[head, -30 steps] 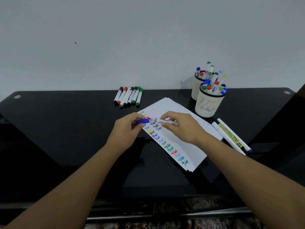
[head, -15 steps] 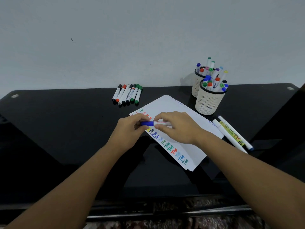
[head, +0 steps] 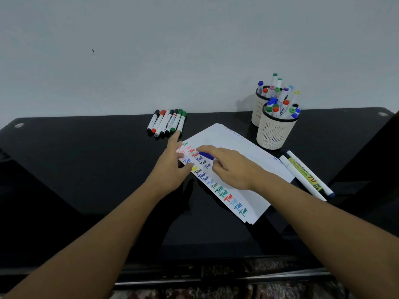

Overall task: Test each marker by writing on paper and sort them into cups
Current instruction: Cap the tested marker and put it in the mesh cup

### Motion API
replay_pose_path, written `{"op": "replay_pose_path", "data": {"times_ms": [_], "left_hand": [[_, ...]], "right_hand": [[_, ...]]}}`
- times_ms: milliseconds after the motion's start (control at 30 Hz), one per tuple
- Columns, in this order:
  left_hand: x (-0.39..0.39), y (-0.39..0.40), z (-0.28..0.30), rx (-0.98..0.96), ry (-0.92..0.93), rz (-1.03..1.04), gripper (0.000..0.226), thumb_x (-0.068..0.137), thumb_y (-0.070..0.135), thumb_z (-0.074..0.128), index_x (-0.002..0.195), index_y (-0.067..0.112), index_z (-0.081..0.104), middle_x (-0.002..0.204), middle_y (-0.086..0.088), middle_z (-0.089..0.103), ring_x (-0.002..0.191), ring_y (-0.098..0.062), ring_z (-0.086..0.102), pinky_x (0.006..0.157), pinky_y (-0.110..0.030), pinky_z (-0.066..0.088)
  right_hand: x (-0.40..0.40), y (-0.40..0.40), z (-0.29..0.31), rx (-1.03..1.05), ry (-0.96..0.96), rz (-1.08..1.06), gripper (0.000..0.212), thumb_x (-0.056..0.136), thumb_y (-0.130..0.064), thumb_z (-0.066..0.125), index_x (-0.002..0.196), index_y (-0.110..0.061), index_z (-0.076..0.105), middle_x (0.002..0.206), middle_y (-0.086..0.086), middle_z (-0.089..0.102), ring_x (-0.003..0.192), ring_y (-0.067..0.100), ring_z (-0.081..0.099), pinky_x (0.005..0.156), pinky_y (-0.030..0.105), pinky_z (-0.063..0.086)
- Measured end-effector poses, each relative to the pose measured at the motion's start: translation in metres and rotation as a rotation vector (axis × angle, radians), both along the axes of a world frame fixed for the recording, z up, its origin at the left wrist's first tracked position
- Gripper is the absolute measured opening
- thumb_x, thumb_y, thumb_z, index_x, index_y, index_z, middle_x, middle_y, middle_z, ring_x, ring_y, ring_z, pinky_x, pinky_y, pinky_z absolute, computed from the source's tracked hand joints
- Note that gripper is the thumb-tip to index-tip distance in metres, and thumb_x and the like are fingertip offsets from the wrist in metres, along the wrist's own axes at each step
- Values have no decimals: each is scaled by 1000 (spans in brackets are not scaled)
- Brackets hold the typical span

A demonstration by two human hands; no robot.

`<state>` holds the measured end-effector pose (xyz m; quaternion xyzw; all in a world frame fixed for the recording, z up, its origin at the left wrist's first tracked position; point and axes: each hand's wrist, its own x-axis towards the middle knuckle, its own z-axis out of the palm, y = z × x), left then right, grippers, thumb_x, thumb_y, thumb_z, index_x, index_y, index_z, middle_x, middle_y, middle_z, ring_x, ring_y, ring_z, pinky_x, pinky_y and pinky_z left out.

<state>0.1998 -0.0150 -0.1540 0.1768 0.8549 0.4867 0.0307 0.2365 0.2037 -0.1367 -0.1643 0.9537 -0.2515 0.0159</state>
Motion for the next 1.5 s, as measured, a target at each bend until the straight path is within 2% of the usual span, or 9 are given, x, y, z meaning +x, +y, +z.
{"op": "replay_pose_path", "data": {"times_ms": [100, 233, 467, 600, 800, 1133, 1267, 1400, 1500], "left_hand": [[-7, -8, -21, -271, 145, 53, 65, 93, 36, 71, 151, 25, 43, 140, 8, 50, 134, -17, 42, 108, -37, 41], [-10, -10, -36, -372, 231, 78, 46, 93, 49, 67, 135, 29, 64, 138, 7, 50, 130, -17, 37, 112, -47, 36], [-12, -11, -40, -343, 259, 94, 47, 91, 51, 68, 133, 30, 66, 135, 9, 52, 129, -14, 37, 111, -45, 38], [-13, -10, -42, -331, 264, 101, 46, 92, 52, 67, 132, 31, 66, 135, 11, 52, 128, -12, 36, 111, -44, 38], [-13, -10, -43, -328, 257, 105, 45, 91, 52, 67, 132, 33, 65, 134, 13, 50, 128, -10, 35, 112, -43, 38], [-14, -11, -43, -312, 256, 106, 45, 91, 52, 67, 131, 33, 66, 136, 13, 51, 130, -11, 35, 112, -44, 38], [-14, -10, -43, -316, 254, 103, 45, 91, 52, 67, 132, 33, 66, 137, 13, 50, 131, -11, 35, 113, -43, 37], [-15, -11, -44, -314, 255, 99, 45, 91, 54, 66, 131, 33, 66, 137, 13, 51, 131, -12, 36, 112, -45, 38], [-15, -11, -45, -310, 257, 99, 45, 91, 54, 66, 131, 33, 66, 136, 12, 51, 130, -12, 36, 112, -45, 38]], "right_hand": [[1, 2, 1, -18, -17, -19, 40, 109, -31, 43, 147, -40, 34, 82, -8, 59, 77, 14, 59, 79, 43, 52], [-3, -1, -1, -7, -10, -39, 34, 110, -34, 44, 141, -42, 32, 78, -6, 59, 71, 17, 60, 75, 43, 53], [-5, -3, -7, -28, 21, -57, 29, 111, -35, 43, 137, -41, 34, 74, 0, 60, 65, 19, 57, 62, 35, 45], [-5, 0, -13, -116, 40, -120, 29, 112, -37, 38, 139, -45, 31, 95, 7, 68, 74, 19, 61, 77, 43, 51], [-5, 3, -15, -188, 58, -141, 32, 111, -37, 41, 141, -46, 34, 98, 8, 67, 78, 19, 62, 81, 41, 50], [-7, 0, -12, -184, 44, -181, 31, 106, -28, 48, 126, -47, 35, 75, 12, 60, 65, 28, 58, 67, 43, 51], [-4, 1, -14, -173, 63, -186, 30, 110, -30, 43, 133, -46, 34, 84, 6, 63, 69, 24, 61, 72, 42, 52], [-5, 4, -15, -185, 42, -182, 34, 112, -35, 37, 144, -46, 32, 125, 7, 64, 94, 22, 66, 92, 45, 53], [-5, 4, -15, -211, 46, -192, 35, 111, -38, 41, 143, -47, 33, 134, 5, 60, 100, 23, 66, 94, 42, 52]]}}
